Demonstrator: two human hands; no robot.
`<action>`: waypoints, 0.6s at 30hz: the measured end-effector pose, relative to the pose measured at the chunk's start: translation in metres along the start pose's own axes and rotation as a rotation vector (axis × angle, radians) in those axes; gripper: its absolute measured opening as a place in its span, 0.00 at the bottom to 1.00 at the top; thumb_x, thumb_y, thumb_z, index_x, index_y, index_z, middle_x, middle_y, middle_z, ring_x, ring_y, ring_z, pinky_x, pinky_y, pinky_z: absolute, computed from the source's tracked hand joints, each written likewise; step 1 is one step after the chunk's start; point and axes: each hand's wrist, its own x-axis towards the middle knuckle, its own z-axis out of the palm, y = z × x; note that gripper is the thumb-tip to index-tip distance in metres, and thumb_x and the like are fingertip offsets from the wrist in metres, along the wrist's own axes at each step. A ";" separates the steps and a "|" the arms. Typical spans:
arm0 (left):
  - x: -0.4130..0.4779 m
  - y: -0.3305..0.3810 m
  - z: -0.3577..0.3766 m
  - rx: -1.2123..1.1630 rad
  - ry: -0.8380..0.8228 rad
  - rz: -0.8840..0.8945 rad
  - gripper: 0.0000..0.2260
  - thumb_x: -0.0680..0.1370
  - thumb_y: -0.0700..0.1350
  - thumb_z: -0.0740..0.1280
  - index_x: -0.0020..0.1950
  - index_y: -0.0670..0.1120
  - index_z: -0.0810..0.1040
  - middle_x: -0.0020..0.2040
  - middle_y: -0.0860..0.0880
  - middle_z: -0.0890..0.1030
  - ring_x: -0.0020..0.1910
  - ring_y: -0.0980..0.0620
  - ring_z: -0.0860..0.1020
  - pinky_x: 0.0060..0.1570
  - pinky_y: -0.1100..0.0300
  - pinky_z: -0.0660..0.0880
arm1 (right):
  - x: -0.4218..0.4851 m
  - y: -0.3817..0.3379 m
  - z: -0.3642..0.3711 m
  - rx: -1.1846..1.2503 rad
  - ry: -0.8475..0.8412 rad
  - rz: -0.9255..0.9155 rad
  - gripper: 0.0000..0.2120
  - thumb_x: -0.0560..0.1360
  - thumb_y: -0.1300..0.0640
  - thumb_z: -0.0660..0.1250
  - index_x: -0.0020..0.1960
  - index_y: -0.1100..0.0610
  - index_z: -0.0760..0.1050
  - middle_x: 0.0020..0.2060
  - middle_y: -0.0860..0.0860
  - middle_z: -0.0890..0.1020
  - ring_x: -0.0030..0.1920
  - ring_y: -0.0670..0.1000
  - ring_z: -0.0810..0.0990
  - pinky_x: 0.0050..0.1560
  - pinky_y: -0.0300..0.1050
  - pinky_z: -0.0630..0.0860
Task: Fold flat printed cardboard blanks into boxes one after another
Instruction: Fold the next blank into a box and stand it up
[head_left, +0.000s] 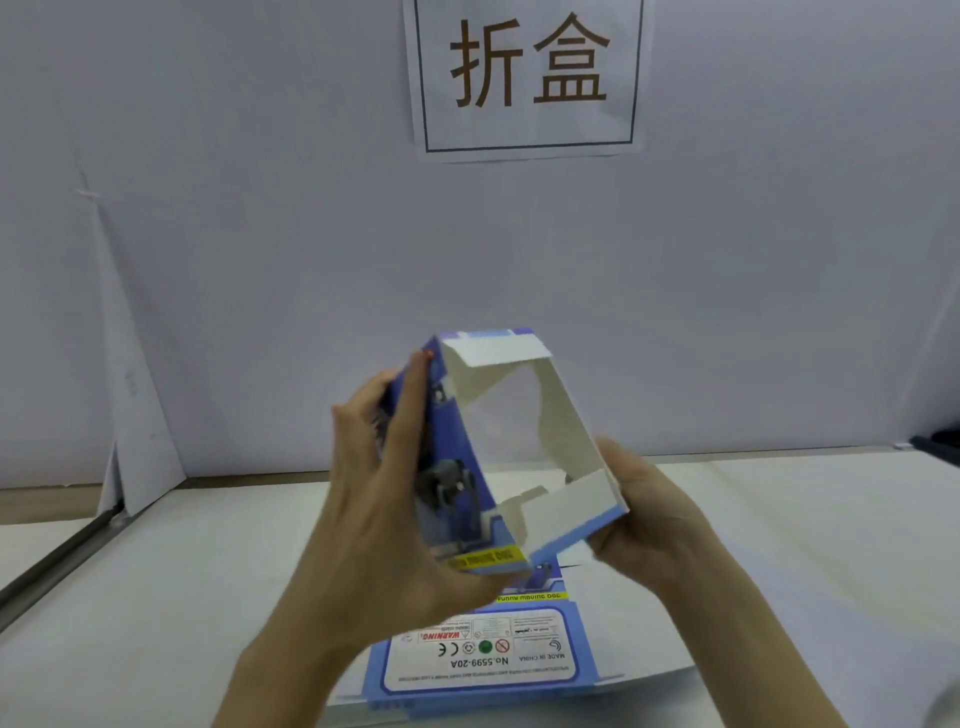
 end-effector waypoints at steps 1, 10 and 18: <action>-0.001 -0.004 -0.005 0.058 -0.003 0.053 0.59 0.59 0.72 0.71 0.78 0.57 0.40 0.69 0.46 0.58 0.71 0.56 0.61 0.64 0.75 0.62 | 0.001 -0.005 -0.004 -0.037 0.054 -0.090 0.18 0.63 0.56 0.74 0.50 0.63 0.81 0.40 0.56 0.85 0.38 0.51 0.84 0.38 0.42 0.81; -0.008 -0.009 -0.018 0.242 -0.028 0.024 0.54 0.60 0.73 0.68 0.78 0.53 0.48 0.75 0.47 0.57 0.71 0.45 0.61 0.64 0.40 0.69 | -0.016 -0.020 -0.004 -0.601 0.265 -0.863 0.16 0.74 0.57 0.69 0.59 0.42 0.78 0.48 0.39 0.84 0.44 0.40 0.80 0.42 0.40 0.81; -0.007 -0.006 -0.009 0.267 -0.046 0.005 0.53 0.60 0.74 0.66 0.78 0.52 0.50 0.70 0.50 0.60 0.67 0.54 0.60 0.66 0.62 0.65 | -0.016 -0.012 -0.002 -0.950 0.256 -1.237 0.16 0.77 0.64 0.65 0.62 0.50 0.75 0.53 0.38 0.82 0.47 0.31 0.77 0.48 0.27 0.73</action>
